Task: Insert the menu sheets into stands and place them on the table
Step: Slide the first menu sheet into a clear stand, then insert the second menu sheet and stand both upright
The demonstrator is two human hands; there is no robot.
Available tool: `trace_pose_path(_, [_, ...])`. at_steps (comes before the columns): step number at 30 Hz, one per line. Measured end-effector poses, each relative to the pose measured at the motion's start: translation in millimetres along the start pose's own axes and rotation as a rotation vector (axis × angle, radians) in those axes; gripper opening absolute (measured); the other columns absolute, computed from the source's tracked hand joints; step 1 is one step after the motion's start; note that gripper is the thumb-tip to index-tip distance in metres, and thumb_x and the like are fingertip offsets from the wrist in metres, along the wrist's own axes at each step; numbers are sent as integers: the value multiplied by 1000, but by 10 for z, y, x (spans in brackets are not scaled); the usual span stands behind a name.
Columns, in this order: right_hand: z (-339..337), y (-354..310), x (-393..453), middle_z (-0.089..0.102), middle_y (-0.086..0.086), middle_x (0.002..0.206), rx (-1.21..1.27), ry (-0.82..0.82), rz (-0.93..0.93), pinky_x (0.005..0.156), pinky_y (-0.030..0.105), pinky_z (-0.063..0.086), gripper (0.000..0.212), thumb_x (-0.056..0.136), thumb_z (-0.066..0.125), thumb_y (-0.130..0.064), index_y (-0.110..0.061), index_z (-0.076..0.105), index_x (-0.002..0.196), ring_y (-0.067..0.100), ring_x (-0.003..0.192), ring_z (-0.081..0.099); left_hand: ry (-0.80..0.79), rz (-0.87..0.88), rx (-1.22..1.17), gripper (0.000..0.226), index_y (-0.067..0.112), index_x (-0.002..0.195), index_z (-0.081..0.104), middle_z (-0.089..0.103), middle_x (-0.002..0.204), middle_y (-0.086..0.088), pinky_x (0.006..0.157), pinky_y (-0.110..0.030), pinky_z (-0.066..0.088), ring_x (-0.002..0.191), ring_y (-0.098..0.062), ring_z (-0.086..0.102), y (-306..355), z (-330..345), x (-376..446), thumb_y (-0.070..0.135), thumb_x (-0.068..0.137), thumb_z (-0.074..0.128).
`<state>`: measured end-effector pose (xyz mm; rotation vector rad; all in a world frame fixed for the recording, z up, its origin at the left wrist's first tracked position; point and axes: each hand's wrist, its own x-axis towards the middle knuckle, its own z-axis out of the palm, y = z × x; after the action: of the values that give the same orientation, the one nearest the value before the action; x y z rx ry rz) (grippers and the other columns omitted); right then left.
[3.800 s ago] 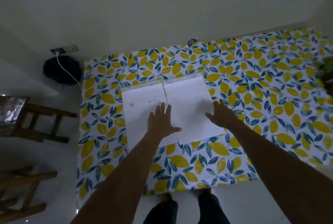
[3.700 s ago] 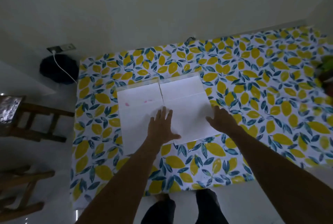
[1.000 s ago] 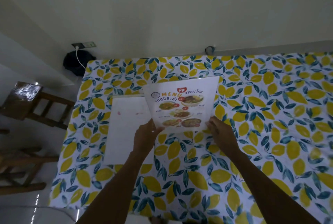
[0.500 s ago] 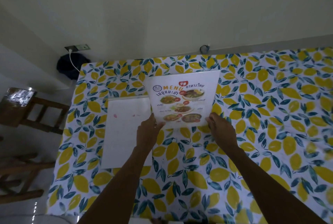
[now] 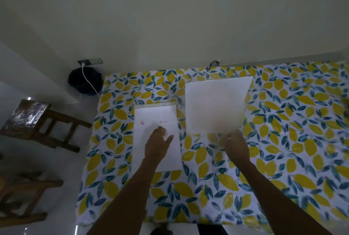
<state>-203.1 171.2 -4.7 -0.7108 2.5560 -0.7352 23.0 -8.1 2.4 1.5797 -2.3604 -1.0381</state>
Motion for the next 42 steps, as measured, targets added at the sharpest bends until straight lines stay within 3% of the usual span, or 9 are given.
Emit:
trace_pose_path(9, [1014,-798,-780,61,12,93,26,-195,60,65,34,41,17,90,44,-20,-10,53,101,35,89,60,-54,-132,184,52,6,123,51,53,124,-15,92,-43,45,116,-34,50,-1437,-435,-318,44,89,63])
trace_pose_path(12, [1205,-949,-1048,61,15,102,35,-150,48,79,39,46,20,90,50,-16,-5,54,106,34,96,58,-85,-78,99,46,6,120,54,57,116,-13,90,-42,45,109,-32,53,-1534,-444,-406,38,89,64])
trace_pose_path(17, [1381,-987,-1171,63,16,99,92,-99,82,75,42,51,24,86,57,-20,-7,54,107,37,94,61,-69,-82,-66,37,9,127,60,65,126,-12,95,-33,43,113,-30,60,-1513,-506,-438,21,93,61])
trace_pose_path(20, [1342,-1056,-1158,68,17,111,177,-88,132,75,32,45,33,87,59,-14,-4,54,118,35,101,64,-62,-67,-96,36,9,129,60,65,127,-12,97,-36,45,115,-31,60,-1543,-590,-454,15,93,59])
trace_pose_path(24, [1154,-1047,-1228,67,12,121,194,-69,121,80,28,40,35,88,54,-7,-10,61,121,32,110,61,21,-30,-182,20,6,104,69,72,95,-13,74,-37,48,89,-33,67,-1476,-749,-611,10,92,54])
trace_pose_path(29, [756,-956,-1409,71,13,115,180,1,-81,77,31,45,33,91,50,0,-13,69,115,32,107,64,82,71,-238,30,18,110,73,73,110,3,74,-31,56,87,-16,69,-1429,-930,-899,17,91,50])
trace_pose_path(33, [324,-915,-1599,73,5,115,259,-37,-153,80,33,52,41,87,51,4,-18,72,115,23,99,67,177,49,-337,30,10,109,74,69,114,4,66,-5,47,92,6,65,-1293,-1007,-1217,-3,87,58])
trace_pose_path(38, [22,-818,-1822,72,-1,108,431,-61,-210,84,31,53,30,91,62,-4,-19,72,115,11,88,63,310,202,-537,16,0,97,74,70,107,-2,83,-26,58,95,2,67,-1158,-1071,-1552,-7,84,69])
trace_pose_path(42, [-78,-885,-1779,76,0,103,402,-27,-309,79,21,53,23,90,67,-18,-22,73,112,10,90,68,356,266,-390,15,13,103,77,75,105,1,80,-20,55,90,2,68,-1067,-1245,-1579,13,91,70])
